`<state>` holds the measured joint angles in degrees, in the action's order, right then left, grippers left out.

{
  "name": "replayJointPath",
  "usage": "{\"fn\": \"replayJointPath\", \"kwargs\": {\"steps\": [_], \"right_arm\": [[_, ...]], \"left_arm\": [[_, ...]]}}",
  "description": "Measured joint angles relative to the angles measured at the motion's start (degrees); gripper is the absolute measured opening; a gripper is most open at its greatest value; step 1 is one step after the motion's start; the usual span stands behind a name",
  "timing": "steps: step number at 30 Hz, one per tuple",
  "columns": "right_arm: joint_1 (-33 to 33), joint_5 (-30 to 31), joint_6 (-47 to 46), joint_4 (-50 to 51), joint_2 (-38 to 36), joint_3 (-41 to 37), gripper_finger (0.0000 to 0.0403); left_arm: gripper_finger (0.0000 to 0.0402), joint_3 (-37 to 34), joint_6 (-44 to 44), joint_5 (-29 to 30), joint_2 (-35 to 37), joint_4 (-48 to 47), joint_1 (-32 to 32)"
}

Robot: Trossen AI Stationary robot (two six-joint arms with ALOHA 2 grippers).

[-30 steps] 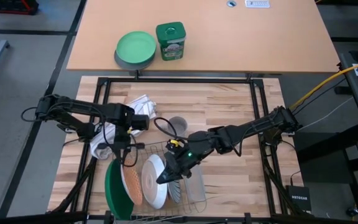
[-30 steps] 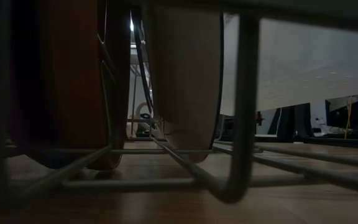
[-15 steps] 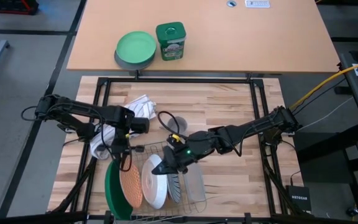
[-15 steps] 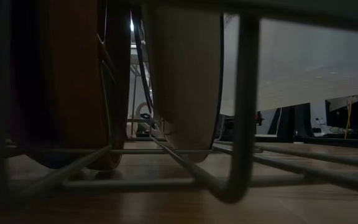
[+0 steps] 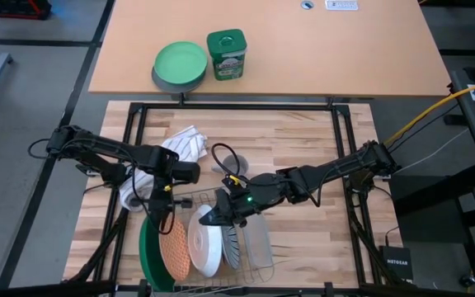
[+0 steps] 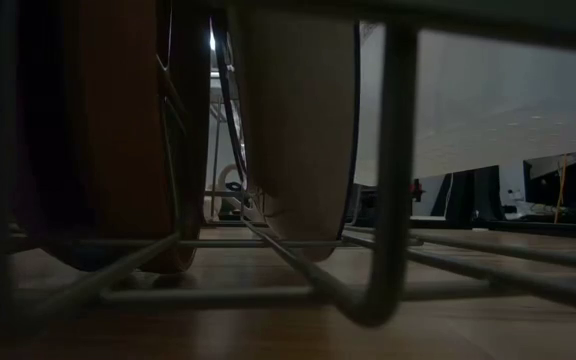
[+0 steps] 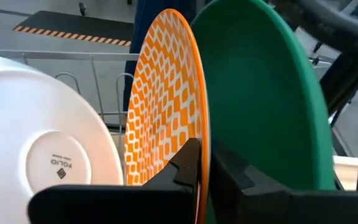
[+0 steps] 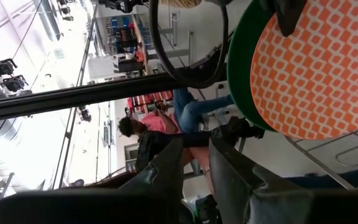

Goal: Sort dishes
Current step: Put the orange patterned plate into the dish rack

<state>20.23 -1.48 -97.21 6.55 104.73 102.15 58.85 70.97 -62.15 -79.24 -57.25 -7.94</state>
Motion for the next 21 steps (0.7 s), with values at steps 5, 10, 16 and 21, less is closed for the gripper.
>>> {"fn": "replayJointPath", "kwargs": {"steps": [5, 10, 16, 21], "right_arm": [[0.0, 0.0, 0.0, 0.0, 0.0, 0.0, 0.0079], [0.0, 0.0, 0.0, 0.0, 0.0, 0.0, 0.0079], [0.0, -0.5, 0.0, 0.0, 0.0, 0.0, 0.0079], [0.0, -0.6, 0.0, 0.0, 0.0, 0.0, 0.0079]], "left_arm": [[0.0017, 0.0, -5.2, 0.3, 0.0, 1.5, 0.0], [0.0017, 0.0, -14.2, 2.2, 0.0, 5.0, -0.1], [0.0018, 0.0, -23.1, 3.4, 0.0, 10.1, -0.4], [0.0018, 0.0, -19.8, 3.5, 0.0, 10.2, -1.2]]}}
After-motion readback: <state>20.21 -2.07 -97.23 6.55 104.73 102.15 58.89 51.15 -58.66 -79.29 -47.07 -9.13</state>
